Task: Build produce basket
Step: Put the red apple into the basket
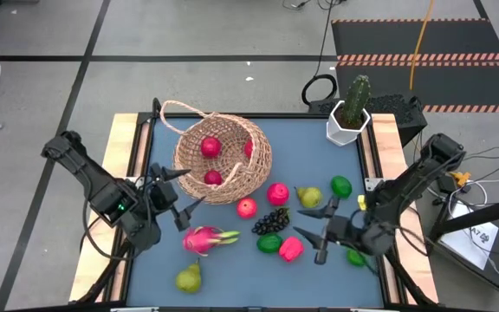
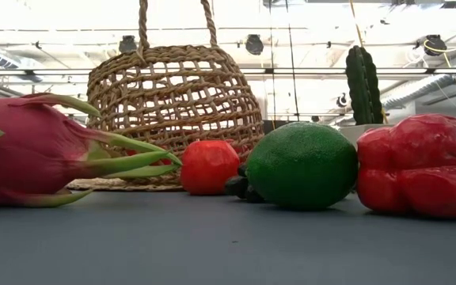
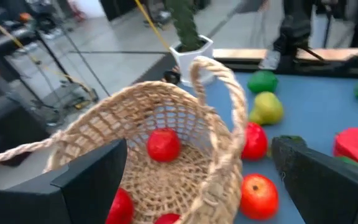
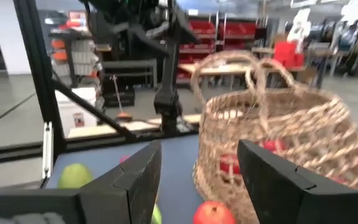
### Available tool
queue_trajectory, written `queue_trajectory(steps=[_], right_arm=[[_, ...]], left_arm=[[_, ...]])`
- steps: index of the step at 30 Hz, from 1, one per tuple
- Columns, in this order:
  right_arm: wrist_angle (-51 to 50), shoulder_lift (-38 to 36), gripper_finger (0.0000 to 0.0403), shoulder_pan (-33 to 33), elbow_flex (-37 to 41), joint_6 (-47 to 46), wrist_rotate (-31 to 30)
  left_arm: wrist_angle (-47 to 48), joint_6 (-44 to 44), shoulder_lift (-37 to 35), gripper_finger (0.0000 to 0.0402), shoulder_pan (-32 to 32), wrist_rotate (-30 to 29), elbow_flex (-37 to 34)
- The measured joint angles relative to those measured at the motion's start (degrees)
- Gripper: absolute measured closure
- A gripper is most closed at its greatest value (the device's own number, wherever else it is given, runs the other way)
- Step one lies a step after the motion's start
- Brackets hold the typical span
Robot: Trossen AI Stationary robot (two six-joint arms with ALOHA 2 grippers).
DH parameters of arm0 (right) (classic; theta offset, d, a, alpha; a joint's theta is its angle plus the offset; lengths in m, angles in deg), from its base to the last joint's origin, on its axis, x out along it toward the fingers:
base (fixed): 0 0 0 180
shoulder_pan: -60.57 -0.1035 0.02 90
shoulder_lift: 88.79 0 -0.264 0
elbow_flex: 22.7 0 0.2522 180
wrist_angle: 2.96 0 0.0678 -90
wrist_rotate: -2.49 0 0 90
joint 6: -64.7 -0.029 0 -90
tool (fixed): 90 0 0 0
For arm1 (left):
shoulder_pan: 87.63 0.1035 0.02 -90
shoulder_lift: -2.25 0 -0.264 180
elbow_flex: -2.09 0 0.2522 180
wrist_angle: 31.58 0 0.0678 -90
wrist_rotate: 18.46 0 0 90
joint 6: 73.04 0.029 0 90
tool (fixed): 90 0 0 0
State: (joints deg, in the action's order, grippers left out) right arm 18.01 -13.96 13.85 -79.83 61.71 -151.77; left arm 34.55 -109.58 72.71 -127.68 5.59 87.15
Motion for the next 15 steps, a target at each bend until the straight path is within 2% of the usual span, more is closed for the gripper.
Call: queue_trajectory(steps=[8, 12, 15], right_arm=[[-13.6, 1.7, 0.0197, 6.0, 0.0, -19.8, 15.5], [-18.4, 3.4, 0.0197, 7.0, 0.0, -27.8, 22.5], [-20.0, 5.0, 0.0197, 7.1, 0.0, -32.1, 26.7]], left_arm=[[-1.1, 0.2, -0.8, 0.0005, -0.2, 1.8, -1.5], [-5.3, 5.3, -0.8, 0.0005, -1.4, 6.3, -1.6], [-12.6, 12.4, -0.8, 0.0005, -2.1, 8.6, -3.7]])
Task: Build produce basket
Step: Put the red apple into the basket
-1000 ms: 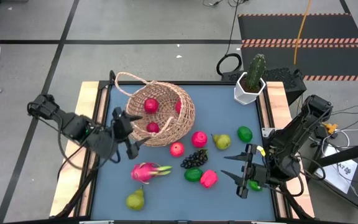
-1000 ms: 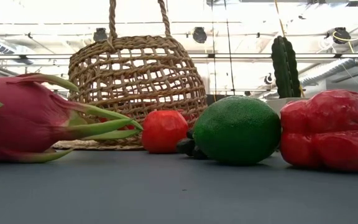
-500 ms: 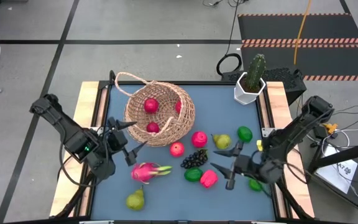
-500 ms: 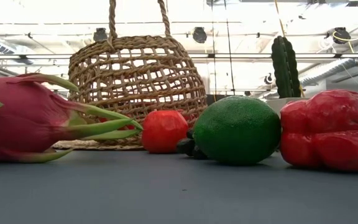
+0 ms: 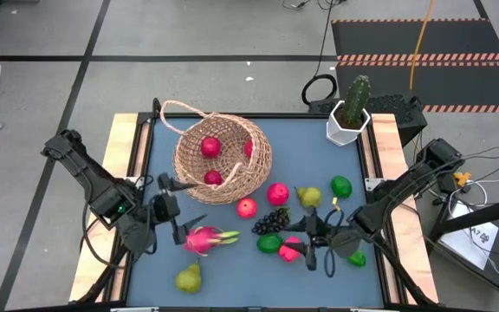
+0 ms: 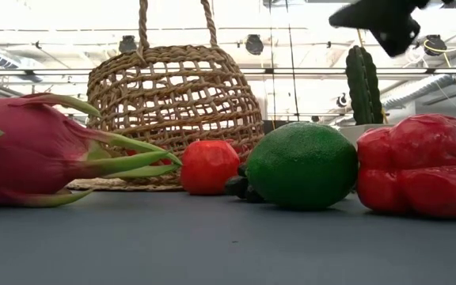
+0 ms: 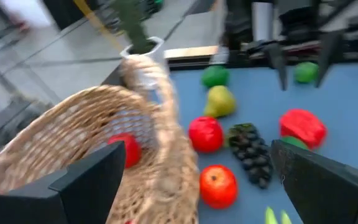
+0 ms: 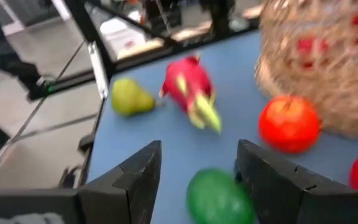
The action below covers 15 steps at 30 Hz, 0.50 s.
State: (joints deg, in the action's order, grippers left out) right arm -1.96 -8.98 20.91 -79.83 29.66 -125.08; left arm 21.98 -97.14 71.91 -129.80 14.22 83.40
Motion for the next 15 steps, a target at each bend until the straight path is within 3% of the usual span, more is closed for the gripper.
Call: queue_trajectory(steps=[6, 15], right_arm=[[-4.3, 2.4, 0.0197, -1.4, 0.0, -7.9, 9.1], [-13.3, 4.4, 0.0197, -4.0, 0.0, -15.3, 10.7]], left_arm=[[-10.3, 11.0, -0.9, 0.0005, -0.3, 3.4, -3.4], [-11.5, 11.6, -1.5, 0.0005, 0.9, 3.5, -3.7]])
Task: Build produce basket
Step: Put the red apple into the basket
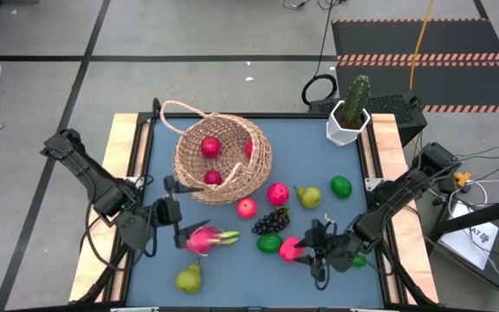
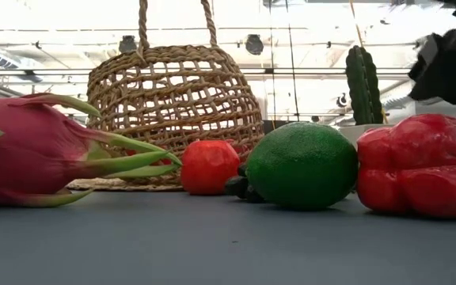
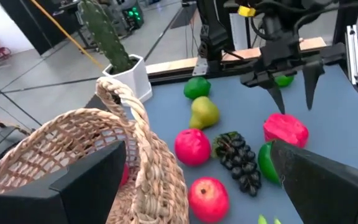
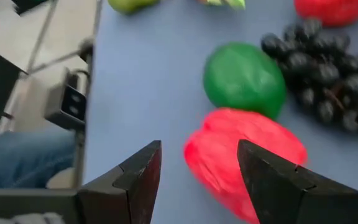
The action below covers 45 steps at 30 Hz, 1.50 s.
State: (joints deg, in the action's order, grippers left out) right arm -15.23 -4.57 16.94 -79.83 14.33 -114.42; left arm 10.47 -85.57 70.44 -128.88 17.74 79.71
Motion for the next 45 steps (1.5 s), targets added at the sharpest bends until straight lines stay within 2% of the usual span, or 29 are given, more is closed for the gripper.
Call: queue_trajectory(steps=[5, 11, 18, 25, 30, 34, 37, 40, 45], right_arm=[[-5.0, -0.1, 0.0197, -1.0, 0.0, -3.3, -0.1], [-4.4, -0.1, 0.0197, -2.8, 0.0, -5.8, -0.2], [-0.5, -0.1, 0.0197, -2.2, 0.0, -3.0, -6.2], [0.0, -0.1, 0.0197, 8.6, 0.0, 6.3, -7.4], [-0.1, -0.1, 0.0197, 18.4, -0.2, 16.1, -4.4], [0.1, -0.1, 0.0195, 23.8, -1.9, 26.1, -1.5], [-0.1, -0.1, 0.0176, 27.4, -2.2, 32.3, 3.1], [-1.7, -0.1, 0.0134, 30.9, -2.2, 34.6, 8.3], [-2.6, -0.1, 0.0048, 33.5, -2.2, 36.9, 8.7]], left_arm=[[-1.5, 0.3, 0.0, 0.0005, 0.1, 0.0, 0.0], [-1.9, 0.6, 0.0, 0.0005, 0.0, 0.0, 0.0], [-2.0, 0.9, 0.0, 0.0005, 1.1, 0.0, 0.0], [-2.0, 0.5, 0.0, 0.0005, 1.8, 0.0, 0.0], [-2.0, 0.1, 0.0, 0.0005, 1.8, 0.0, 0.0], [-1.7, 0.0, 0.0, 0.0005, 1.8, 0.0, 0.0], [-1.4, 0.0, 0.0, 0.0005, 1.8, 0.0, 0.0], [-1.3, 0.0, 0.0, 0.0005, 1.8, 0.0, 0.0], [-1.0, 0.1, 0.0, 0.0005, 1.8, 0.0, 0.0]])
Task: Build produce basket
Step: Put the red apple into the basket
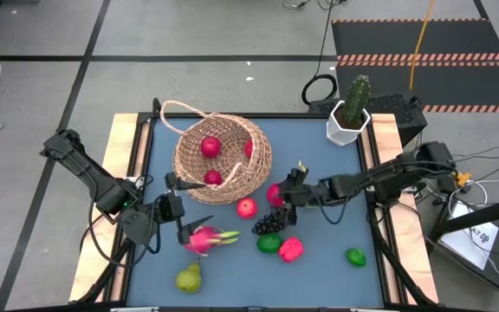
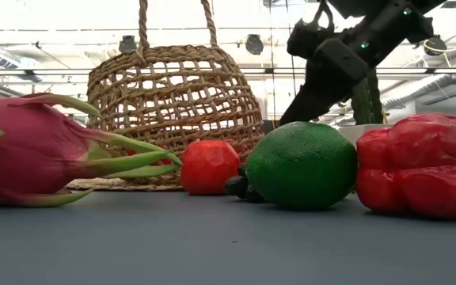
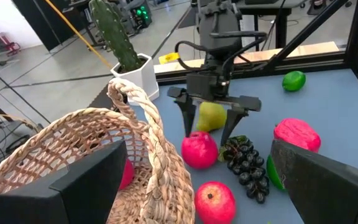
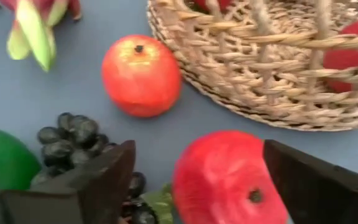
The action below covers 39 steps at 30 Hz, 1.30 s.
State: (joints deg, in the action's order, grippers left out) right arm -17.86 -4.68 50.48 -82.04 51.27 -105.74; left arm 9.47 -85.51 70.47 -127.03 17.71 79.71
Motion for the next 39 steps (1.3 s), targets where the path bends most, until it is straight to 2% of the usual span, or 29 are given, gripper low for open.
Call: queue_trajectory(steps=[3, 5, 14, 32, 36, 39], right_arm=[[-0.1, 0.0, 0.0012, 1.3, 0.0, 0.0, -1.3], [-0.6, 0.0, 0.0007, 2.5, 0.0, -0.6, -0.9], [-2.0, 0.0, 0.0004, 8.7, 0.0, -6.3, 13.4], [-4.6, 0.8, 0.0003, 11.0, 0.0, -5.1, 14.1], [-3.5, 2.8, 0.0003, 11.6, 0.1, -6.2, 17.8], [-3.2, 3.7, 0.0003, 11.6, 0.1, -6.4, 18.4]], left_arm=[[0.0, 0.0, 0.0, 0.0005, 0.0, 0.0, 0.0], [0.0, 0.0, 0.0, 0.0005, 0.0, 0.0, 0.0], [0.0, 0.1, 0.0, 0.0005, 0.0, 0.0, 0.0], [0.0, 0.3, 0.0, 0.0005, 0.0, 0.0, 0.0], [0.0, 0.3, 0.0, 0.0005, 0.0, 0.0, 0.0], [-0.1, 0.3, 0.0, 0.0005, 0.0, 0.0, 0.0]])
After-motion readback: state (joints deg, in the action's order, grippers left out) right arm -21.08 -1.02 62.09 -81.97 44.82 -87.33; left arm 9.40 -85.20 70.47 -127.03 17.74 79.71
